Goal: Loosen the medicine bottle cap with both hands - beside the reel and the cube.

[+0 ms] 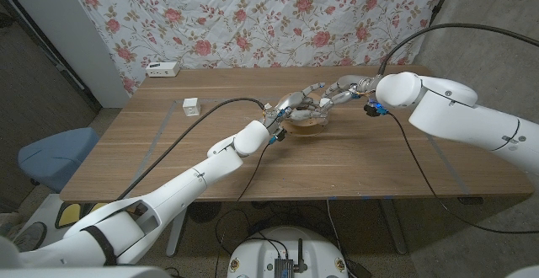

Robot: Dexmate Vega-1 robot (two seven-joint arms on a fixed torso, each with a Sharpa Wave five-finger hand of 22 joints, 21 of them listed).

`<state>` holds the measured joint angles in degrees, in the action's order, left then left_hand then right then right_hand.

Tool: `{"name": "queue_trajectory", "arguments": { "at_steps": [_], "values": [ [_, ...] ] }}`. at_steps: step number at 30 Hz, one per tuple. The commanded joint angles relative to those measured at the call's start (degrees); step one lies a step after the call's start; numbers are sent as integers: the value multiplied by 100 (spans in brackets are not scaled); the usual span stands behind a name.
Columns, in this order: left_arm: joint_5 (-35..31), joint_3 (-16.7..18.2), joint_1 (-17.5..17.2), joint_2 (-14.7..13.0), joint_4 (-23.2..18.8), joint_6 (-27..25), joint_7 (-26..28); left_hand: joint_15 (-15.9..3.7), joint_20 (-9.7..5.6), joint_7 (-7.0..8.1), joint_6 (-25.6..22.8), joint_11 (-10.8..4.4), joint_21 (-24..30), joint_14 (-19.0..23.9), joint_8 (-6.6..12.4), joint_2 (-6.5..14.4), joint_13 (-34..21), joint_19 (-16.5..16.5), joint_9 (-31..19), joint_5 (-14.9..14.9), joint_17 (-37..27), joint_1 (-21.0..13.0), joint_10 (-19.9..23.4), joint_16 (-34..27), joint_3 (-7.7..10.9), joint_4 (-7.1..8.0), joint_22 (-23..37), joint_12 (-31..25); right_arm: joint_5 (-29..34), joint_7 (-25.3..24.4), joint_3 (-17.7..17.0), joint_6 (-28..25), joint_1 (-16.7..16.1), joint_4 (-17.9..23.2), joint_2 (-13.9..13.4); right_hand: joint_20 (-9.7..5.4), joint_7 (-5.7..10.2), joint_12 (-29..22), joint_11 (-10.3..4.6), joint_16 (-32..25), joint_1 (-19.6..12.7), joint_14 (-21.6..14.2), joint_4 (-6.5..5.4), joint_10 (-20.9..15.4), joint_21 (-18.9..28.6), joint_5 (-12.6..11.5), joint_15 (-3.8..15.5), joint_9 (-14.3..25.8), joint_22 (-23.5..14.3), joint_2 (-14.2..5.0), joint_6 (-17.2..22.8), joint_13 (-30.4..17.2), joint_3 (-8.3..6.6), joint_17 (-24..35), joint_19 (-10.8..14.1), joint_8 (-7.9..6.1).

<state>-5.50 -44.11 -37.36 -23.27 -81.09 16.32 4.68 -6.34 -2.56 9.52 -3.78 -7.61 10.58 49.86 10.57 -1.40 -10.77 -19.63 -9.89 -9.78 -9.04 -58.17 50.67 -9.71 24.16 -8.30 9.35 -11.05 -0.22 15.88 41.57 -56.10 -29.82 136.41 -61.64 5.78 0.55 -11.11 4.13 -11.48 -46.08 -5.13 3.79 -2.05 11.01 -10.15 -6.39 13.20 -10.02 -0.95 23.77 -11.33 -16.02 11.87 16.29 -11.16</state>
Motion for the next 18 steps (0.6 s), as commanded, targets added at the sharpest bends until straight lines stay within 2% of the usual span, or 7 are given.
{"name": "queue_trajectory", "arguments": {
  "at_steps": [1, 4, 18],
  "values": [
    [-7, 12, -28, -26, -40, -15, 3, -457, -447, 35, 9, -124, -4, 14, 1, 40, -34, 28, -8, -40, -11, 10, 160, -18, 39, 0, 12, -38, 5, -175, 95, -274, 47, 69, 28, 48, -99, -70, 86, -52, 124, -25, -38, -43, 43, 19, -46, 25, -11, -8, 18, -26, 65, 31, 49, -35],
    [-13, 12, -27, -30, -42, -12, 3, -452, -447, 42, 1, -127, -3, 16, 3, 40, -34, 27, -8, -40, -11, 15, 154, -18, 42, 2, 12, -35, 78, -166, 222, -420, 147, 104, 30, 49, -135, -79, 101, -59, 177, -38, -57, -67, 47, 20, -38, 26, -11, -10, 33, -27, 84, 33, 60, -45],
    [-29, 7, -28, -18, -45, -13, 14, -470, -448, 52, -1, -117, -3, 9, 2, 32, -35, 27, -8, -40, -10, 10, 179, -14, 54, -8, 12, -43, -43, -300, 200, -420, 141, 160, -19, 25, -321, -108, 223, -92, 496, -120, -135, -183, 78, 16, -44, 71, -10, 22, 394, -31, 210, 29, 161, -212]
  ]
}}
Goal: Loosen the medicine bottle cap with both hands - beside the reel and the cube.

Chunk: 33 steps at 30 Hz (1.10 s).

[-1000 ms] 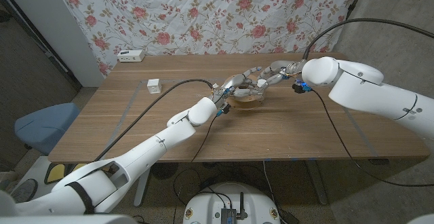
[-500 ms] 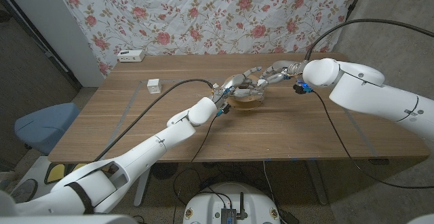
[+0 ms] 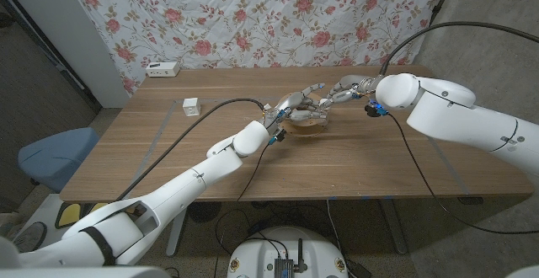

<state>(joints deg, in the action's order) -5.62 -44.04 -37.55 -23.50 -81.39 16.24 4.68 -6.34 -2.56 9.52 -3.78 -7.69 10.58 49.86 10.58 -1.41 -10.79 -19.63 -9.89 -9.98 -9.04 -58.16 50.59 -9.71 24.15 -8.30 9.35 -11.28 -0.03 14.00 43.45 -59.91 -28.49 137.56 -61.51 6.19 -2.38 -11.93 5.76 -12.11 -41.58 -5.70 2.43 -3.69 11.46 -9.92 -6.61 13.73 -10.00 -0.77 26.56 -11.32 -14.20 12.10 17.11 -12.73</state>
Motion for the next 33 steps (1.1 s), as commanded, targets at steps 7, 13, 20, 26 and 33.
{"name": "queue_trajectory", "arguments": {
  "at_steps": [7, 13, 20, 26, 33],
  "values": [
    [-37, -14, -1, 10, -22, -2, 11, -464, -441, 50, -7, -109, -3, 12, 3, 34, -32, 30, -8, -20, -11, 21, 185, -16, 58, -2, 12, -19, -137, -125, -23, 80, -26, 8, -52, -40, -59, -32, 127, -39, 114, -101, 2, -62, 39, -12, -13, 40, -9, 7, 265, -32, 54, -1, 119, -120],
    [-49, -14, -11, 3, -50, -19, 17, -461, -448, 61, -12, -112, -3, 16, 4, 34, -33, 30, -8, -20, -12, 21, 190, -19, 62, -4, 12, -19, -130, -125, 0, 69, -24, 9, -63, -48, -97, -33, 146, -42, 133, -127, 25, -97, 39, -22, -6, 62, -7, -8, 452, -32, 56, -10, 144, -199],
    [-66, -29, -9, 23, -51, -13, 25, -462, -442, 59, -18, -133, -3, 21, 4, 37, -33, 33, -8, -20, -13, 26, 185, -21, 68, -1, 12, -16, -130, -261, -72, 81, -131, 49, -86, -79, -57, -53, 154, -56, 86, -186, 83, -194, 50, -38, 26, 90, -6, -71, 655, -30, 18, -21, 203, -287],
    [-70, -31, -15, 12, -92, -53, 10, -460, -438, 65, -27, -120, -4, 18, 6, 37, -33, 36, -8, -21, -11, 29, 196, -18, 75, -2, 12, -20, -123, -350, -120, 111, -204, 70, -103, -107, 11, -75, 76, -75, 17, -261, 152, -309, 56, -47, 81, 118, -5, -148, 845, -28, -34, -30, 258, -371],
    [-66, -32, -15, 16, -97, -64, 6, -458, -440, 74, -44, -118, -3, 17, 10, 34, -34, 35, -8, -20, -11, 31, 200, -18, 79, -3, 12, -20, -101, -335, -98, 127, -189, 49, -92, -138, 64, -62, 59, -75, -49, -290, 227, -339, 61, -50, 115, 144, -4, -182, 1010, -26, -69, -40, 306, -449]
  ]
}}
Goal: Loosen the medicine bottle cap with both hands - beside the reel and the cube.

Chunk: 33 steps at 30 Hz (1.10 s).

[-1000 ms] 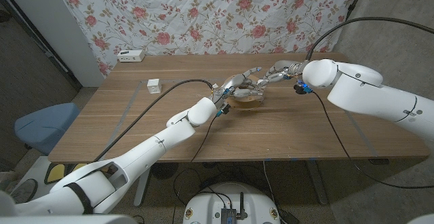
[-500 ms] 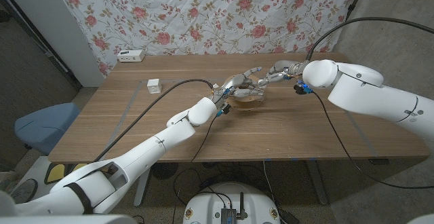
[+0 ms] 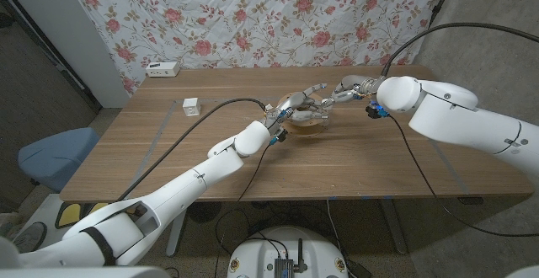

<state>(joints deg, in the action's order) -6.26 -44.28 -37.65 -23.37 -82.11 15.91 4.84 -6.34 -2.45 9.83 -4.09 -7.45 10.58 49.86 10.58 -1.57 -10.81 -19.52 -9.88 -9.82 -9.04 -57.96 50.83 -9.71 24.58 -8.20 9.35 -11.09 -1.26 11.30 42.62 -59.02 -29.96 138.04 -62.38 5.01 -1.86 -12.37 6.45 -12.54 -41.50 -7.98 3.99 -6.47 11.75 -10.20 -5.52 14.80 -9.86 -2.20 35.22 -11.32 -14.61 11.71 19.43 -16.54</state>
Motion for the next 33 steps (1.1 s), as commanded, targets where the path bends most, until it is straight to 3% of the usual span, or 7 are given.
{"name": "queue_trajectory", "arguments": {
  "at_steps": [1, 22, 33],
  "values": [
    [-3, -9, -5, 4, -23, -32, -11, -458, -453, 46, -14, -138, -3, 17, 10, 49, -32, 25, -8, -36, -11, 12, 174, -17, 37, -13, 12, -38, 37, -61, 2, 22, -30, -1, 1, -18, 15, -19, -13, -33, -61, -67, 77, -66, 32, -22, 14, 40, -18, -40, 159, -26, -29, -1, 76, -74],
    [23, -20, 81, 48, 114, 3, -37, -458, -454, 48, -57, -138, -3, 16, 13, 44, -33, 27, -8, -35, -11, 32, 172, -16, 53, -12, 12, -35, 170, -154, 65, 35, -25, -124, 105, -132, 178, -32, -162, -83, -220, -267, 269, -292, 53, -23, 178, 124, -17, -119, 571, -19, -105, -8, 251, -292],
    [40, -13, 104, 45, 153, 13, -42, -456, -454, 57, -74, -146, -2, 19, 13, 42, -33, 26, -8, -34, -12, 40, 183, -19, 58, -11, 12, -38, 224, -152, 95, 128, -10, -220, 165, -168, 213, -32, -221, -95, -293, -320, 329, -358, 54, -26, 232, 148, -17, -162, 642, -18, -143, -7, 292, -339]
  ]
}}
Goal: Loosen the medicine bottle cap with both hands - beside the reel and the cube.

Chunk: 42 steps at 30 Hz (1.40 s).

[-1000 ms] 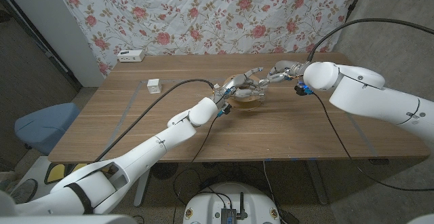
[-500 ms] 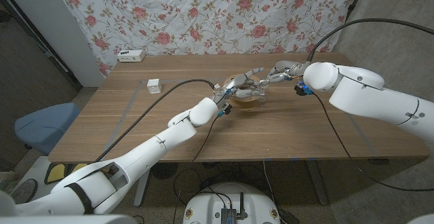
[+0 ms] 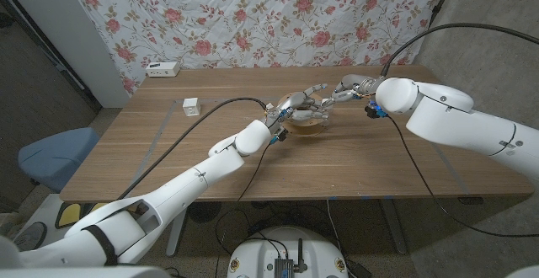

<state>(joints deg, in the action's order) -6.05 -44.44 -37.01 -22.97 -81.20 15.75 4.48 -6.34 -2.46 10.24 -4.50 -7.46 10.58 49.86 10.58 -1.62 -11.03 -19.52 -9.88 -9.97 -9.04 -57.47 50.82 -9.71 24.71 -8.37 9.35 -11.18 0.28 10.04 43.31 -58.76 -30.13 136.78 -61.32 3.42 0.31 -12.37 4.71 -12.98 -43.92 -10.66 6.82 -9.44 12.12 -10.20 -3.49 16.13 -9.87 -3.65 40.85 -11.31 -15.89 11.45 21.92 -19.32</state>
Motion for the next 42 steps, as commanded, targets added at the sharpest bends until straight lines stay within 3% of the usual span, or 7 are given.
{"name": "queue_trajectory", "arguments": {
  "at_steps": [1, 15, 24, 35, 42],
  "values": [
    [19, 3, 42, 2, 62, 27, -11, -457, -456, 16, -36, -145, -1, 19, 14, 47, -11, 25, -8, -20, -12, -8, 181, -18, 45, 7, 13, -28, 69, -31, 17, 129, -1, -106, 63, -11, 3, -32, -46, -49, -63, -51, 54, -67, 17, -26, 47, 18, -15, -25, 86, -18, -22, 18, 50, -66],
    [56, -12, 98, 36, 188, 121, -53, -462, -446, 12, -44, -133, -2, 25, 9, 63, -11, 29, -9, -23, -11, -5, 180, -19, 66, 7, 13, -26, 54, 22, -58, 236, -47, -117, 59, -61, 7, 17, -239, -41, -215, -74, 155, -54, -11, -28, 129, 16, -15, -118, 29, -12, -105, 15, 44, -40],
    [41, -16, 92, 27, 147, 88, -56, -457, -442, 15, -52, -132, -2, 24, 9, 63, -11, 30, -9, -22, -11, 1, 188, -18, 73, 8, 13, -28, -106, 52, -250, 512, -184, -178, 14, -63, 19, 91, -442, -8, -370, -40, 227, 68, -54, -43, 146, -31, -17, -231, -179, -6, -197, 12, -32, 97],
    [58, -10, 80, 7, 107, 64, -81, -454, -443, 18, -71, -138, -2, 21, 11, 58, -12, 30, -9, -20, -10, 19, 193, -17, 76, 13, 13, -28, -266, 180, -381, 690, -239, -272, 15, -91, 18, 124, -542, 36, -615, 44, 297, 167, -83, -91, 152, -89, -19, -431, -401, -2, -365, 12, -119, 264],
    [66, -12, 91, 12, 127, 82, -96, -456, -432, 14, -71, -140, -2, 17, 8, 60, -13, 30, -10, -21, -9, 28, 194, -14, 84, 15, 13, -28, -472, 154, -577, 875, -384, -313, -6, -173, 42, 132, -596, 61, -856, 130, 313, 239, -97, -161, 187, -145, -21, -645, -554, 2, -555, 29, -199, 408]
  ]
}}
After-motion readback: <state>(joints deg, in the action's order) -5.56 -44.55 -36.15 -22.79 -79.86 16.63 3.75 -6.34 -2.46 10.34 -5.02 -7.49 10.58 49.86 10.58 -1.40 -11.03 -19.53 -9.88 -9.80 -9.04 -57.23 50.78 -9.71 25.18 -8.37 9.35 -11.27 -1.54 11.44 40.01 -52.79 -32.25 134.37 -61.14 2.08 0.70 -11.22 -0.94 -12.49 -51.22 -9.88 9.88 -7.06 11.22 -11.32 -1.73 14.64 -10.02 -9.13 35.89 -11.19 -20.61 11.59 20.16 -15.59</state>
